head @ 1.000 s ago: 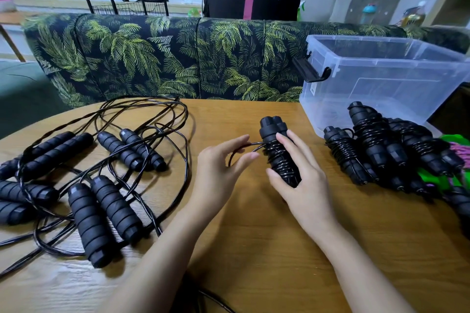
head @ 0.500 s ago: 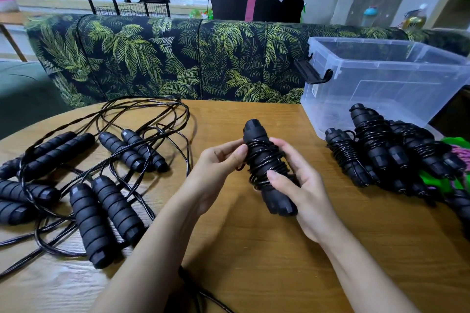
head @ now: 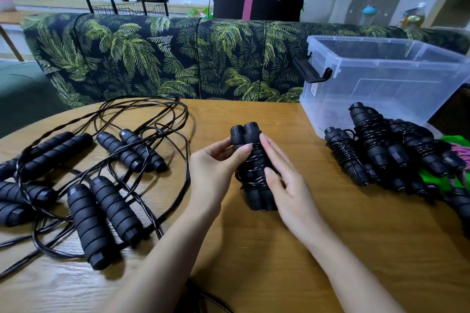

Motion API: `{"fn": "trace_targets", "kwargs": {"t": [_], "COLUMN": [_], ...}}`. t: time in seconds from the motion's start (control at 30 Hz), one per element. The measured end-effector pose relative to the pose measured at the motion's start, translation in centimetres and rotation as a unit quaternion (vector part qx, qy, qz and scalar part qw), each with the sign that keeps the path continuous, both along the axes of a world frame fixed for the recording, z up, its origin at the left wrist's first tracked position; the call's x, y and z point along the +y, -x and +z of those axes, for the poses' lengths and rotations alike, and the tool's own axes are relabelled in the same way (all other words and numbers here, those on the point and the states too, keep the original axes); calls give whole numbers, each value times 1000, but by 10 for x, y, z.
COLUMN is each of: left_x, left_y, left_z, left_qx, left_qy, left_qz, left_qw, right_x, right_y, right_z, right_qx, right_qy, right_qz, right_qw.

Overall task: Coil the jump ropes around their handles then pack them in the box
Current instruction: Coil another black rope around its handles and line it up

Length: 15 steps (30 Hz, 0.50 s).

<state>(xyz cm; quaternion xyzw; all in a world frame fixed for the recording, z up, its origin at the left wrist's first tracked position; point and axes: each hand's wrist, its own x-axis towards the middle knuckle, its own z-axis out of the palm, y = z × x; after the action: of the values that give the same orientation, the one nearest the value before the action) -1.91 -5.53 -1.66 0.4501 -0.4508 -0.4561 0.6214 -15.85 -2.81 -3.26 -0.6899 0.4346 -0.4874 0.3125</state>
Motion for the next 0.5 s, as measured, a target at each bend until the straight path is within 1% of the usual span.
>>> {"fn": "trace_targets", "kwargs": {"t": [0.03,0.1,0.17,0.23,0.33,0.4,0.5], "left_x": [1,1,2,2,2,2,-1], "left_y": [2,5,6,6,8,10,8], "left_z": [-1,-4,-5,-7,-11,-13,-11], "left_qx": [-18,-66,-137,-216,-325,-366,-328], "left_qy": [11,25,43,69,105,120,117], "left_qz": [7,17,18,3,-36,-38,0], "left_qw": [1000,997,990,974,939,922,937], "right_x": [1,4,8,8,5,0,-1], "right_y": [-4,-10,-13,-14,-11,-5,3], "right_z": [-1,-4,-8,-12,-15,-16,-14], "right_qx": [29,91,195,257,281,293,286], "right_qy": [13,10,15,34,44,48,54], "right_qz": [-11,-28,-78,-148,-213,-231,-208], "right_qw": [999,995,978,955,935,927,934]}}
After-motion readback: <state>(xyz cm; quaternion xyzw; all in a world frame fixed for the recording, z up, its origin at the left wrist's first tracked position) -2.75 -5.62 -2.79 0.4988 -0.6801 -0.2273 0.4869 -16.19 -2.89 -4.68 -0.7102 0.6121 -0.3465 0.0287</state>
